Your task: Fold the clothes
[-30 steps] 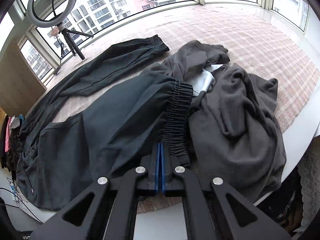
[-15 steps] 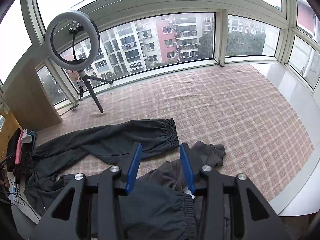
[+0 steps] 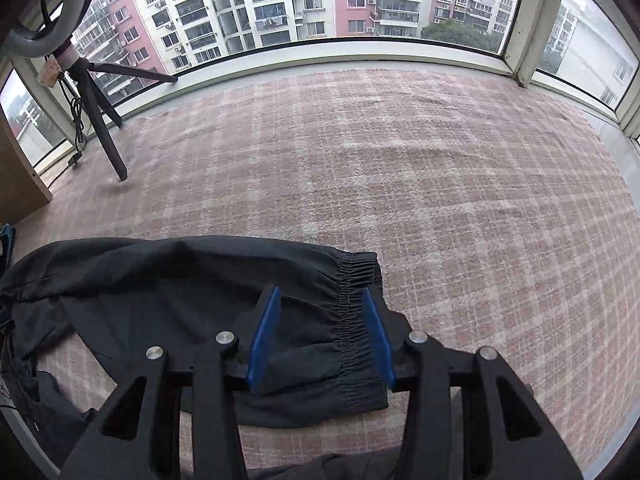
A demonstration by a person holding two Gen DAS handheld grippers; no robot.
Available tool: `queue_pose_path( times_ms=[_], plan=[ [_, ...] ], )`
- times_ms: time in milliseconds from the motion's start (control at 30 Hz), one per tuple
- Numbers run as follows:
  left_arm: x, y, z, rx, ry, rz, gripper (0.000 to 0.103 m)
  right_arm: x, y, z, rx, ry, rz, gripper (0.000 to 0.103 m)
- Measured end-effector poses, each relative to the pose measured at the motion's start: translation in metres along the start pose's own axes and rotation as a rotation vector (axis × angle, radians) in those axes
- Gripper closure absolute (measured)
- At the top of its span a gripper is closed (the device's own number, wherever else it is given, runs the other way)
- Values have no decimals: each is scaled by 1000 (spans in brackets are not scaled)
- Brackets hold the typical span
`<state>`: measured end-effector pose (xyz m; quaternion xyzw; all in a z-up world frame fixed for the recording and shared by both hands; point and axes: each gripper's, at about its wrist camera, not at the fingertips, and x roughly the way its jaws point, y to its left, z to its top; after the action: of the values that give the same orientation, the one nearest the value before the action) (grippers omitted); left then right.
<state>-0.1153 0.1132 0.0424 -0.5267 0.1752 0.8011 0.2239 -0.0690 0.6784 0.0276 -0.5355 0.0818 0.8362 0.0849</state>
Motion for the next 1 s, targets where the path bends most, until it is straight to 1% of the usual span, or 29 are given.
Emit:
queue_pose_path(
  times_ms=[67,100,133,167,200,233,267,300,333,367,467,567,633,700,767,800,900,1000],
  plan=[
    [19,4,8,28,38,17,68,16,0,6,-28,23,-14,53],
    [29,6,12,31,57,15,68,24,1,8,-35,41,-9,52],
    [36,9,18,29,57,16,65,31,1,10,-41,57,-1,52],
    [37,15,27,18,29,23,64,35,2,12,-49,59,2,52],
    [38,23,37,-4,6,46,64,39,4,15,-57,58,2,53],
    [36,33,48,-41,-10,95,65,40,5,18,-59,44,-8,53],
    [32,43,57,-76,-32,115,68,38,4,22,-54,28,-4,53],
    [24,53,62,-106,-61,93,68,37,4,25,-46,12,7,53],
    [16,61,65,-123,-86,75,67,34,2,28,-35,2,40,53],
    [9,64,65,-112,-101,68,66,32,0,30,-31,-1,74,53],
    [-6,64,58,-34,-104,54,65,28,-3,29,-59,-10,141,52],
    [-9,58,47,4,-72,41,65,31,-8,24,-90,2,161,52],
    [-10,59,40,-6,-64,21,65,31,-15,17,-78,3,181,52],
    [-9,64,35,-38,-60,-1,65,30,-24,13,-47,-18,220,52],
    [-7,70,30,-67,-55,-17,65,29,-27,11,-54,-24,221,51],
    [-7,72,27,-77,-52,-12,65,28,-29,9,-57,-26,222,49],
    [-13,84,14,-103,-46,9,65,26,-33,7,-89,-30,206,49],
    [-27,100,-6,-138,-50,55,65,35,-25,11,-115,-46,181,49]
  ],
)
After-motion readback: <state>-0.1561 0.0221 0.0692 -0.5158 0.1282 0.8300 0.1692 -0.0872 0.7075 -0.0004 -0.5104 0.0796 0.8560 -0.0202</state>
